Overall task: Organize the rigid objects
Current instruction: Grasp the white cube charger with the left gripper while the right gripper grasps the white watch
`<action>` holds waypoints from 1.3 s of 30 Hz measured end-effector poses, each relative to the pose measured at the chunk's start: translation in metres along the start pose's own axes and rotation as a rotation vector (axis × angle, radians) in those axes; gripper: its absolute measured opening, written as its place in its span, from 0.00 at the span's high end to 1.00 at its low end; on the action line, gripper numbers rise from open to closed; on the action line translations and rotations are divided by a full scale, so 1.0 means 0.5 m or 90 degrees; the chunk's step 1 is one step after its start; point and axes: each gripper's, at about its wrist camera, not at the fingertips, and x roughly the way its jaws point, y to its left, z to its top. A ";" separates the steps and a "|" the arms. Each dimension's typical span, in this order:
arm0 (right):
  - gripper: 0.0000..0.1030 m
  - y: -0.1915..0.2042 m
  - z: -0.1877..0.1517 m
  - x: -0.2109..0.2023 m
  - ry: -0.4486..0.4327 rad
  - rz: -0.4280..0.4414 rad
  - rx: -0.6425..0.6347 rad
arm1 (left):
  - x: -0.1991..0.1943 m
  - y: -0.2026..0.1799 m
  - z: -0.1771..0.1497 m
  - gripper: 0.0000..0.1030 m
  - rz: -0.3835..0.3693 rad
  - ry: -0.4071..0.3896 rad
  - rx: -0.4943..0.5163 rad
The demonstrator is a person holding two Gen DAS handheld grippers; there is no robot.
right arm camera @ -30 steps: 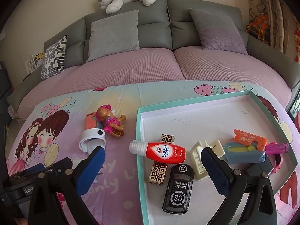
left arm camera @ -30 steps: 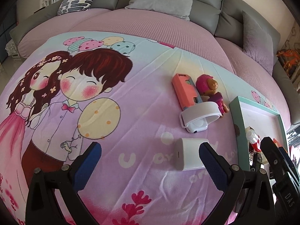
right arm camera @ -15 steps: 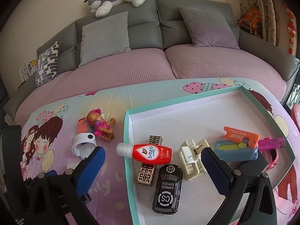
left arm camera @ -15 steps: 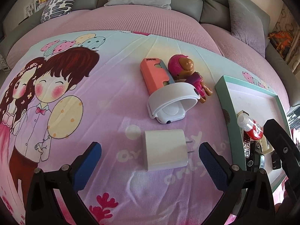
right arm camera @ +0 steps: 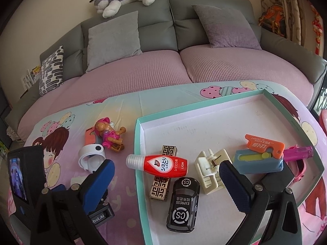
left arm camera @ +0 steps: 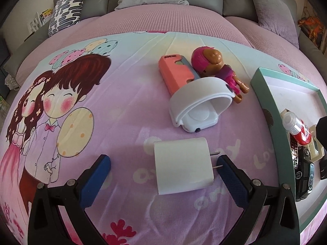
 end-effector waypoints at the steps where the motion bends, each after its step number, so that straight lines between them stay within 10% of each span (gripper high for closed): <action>1: 0.00 -0.001 0.000 0.001 0.001 0.001 0.001 | -0.001 0.006 0.000 0.00 0.006 0.001 -0.004; 29: 0.00 0.055 -0.016 0.008 0.007 0.017 -0.055 | -0.009 0.128 -0.009 0.02 0.041 0.017 -0.121; 39: 0.00 0.100 -0.022 0.014 0.000 0.049 -0.091 | -0.024 0.128 -0.016 0.21 0.000 0.009 -0.105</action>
